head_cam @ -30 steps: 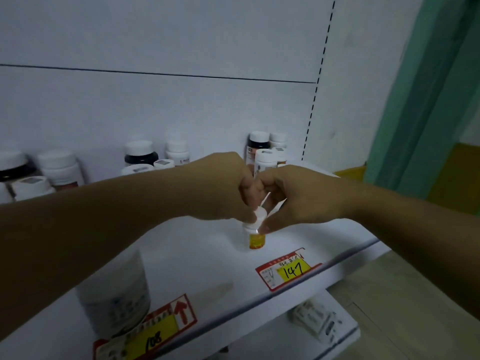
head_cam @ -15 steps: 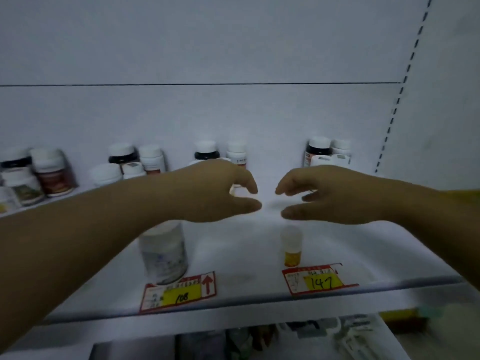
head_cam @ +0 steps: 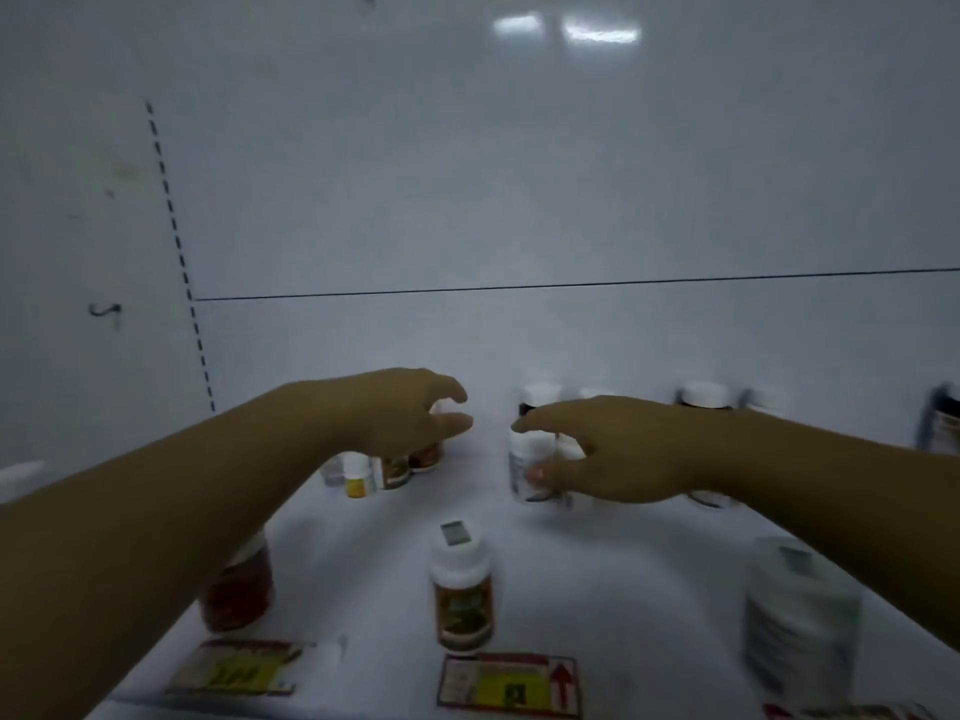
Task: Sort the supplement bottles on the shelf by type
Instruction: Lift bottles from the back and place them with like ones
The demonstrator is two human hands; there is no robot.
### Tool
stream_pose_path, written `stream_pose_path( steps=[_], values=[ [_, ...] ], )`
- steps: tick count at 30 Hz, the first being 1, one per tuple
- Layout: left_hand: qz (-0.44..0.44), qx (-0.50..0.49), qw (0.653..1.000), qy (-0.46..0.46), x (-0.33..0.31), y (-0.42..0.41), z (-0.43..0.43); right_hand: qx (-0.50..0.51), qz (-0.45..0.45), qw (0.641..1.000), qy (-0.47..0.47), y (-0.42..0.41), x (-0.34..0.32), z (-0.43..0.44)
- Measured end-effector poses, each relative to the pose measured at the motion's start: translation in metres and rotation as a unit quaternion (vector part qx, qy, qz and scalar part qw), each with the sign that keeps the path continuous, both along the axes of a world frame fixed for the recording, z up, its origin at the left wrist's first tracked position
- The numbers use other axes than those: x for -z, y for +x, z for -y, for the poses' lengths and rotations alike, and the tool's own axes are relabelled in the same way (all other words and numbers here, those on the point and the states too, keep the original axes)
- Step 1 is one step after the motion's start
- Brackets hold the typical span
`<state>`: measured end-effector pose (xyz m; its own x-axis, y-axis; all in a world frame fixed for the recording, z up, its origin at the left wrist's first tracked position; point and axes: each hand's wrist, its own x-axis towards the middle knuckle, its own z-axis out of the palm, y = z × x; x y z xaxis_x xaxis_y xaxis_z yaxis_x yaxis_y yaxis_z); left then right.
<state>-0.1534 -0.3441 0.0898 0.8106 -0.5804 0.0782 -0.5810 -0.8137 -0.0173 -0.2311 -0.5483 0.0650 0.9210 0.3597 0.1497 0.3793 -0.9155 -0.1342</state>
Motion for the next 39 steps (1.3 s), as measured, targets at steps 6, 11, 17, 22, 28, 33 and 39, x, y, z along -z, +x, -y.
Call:
stream_pose_path(
  steps=[6, 11, 17, 22, 28, 33, 39],
  values=[
    [-0.05, -0.024, 0.998, 0.028, -0.015, 0.051, -0.072, 0.036, -0.02, 0.999, -0.014, 0.066, 0.003, -0.06],
    [-0.08, -0.035, 0.996, 0.029, -0.005, 0.092, -0.107, 0.034, -0.003, 0.999, -0.008, 0.113, 0.009, -0.089],
    [-0.092, -0.055, 0.994, -0.004, 0.01, 0.134, -0.125, -0.012, 0.013, 1.0, -0.023, 0.16, 0.018, -0.115],
    [-0.076, -0.072, 0.994, 0.025, 0.025, 0.159, -0.118, -0.026, 0.0, 0.998, -0.061, 0.189, 0.025, -0.128],
    [-0.036, -0.116, 0.992, -0.037, 0.042, 0.182, -0.098, -0.031, 0.03, 0.996, -0.083, 0.206, 0.035, -0.132],
    [-0.029, -0.137, 0.986, -0.093, 0.047, 0.185, -0.099, -0.012, 0.039, 0.998, -0.04, 0.21, 0.036, -0.131],
    [-0.085, -0.081, 0.951, -0.287, 0.002, 0.16, -0.129, 0.026, 0.074, 0.997, 0.022, 0.177, -0.002, -0.109]
  ],
)
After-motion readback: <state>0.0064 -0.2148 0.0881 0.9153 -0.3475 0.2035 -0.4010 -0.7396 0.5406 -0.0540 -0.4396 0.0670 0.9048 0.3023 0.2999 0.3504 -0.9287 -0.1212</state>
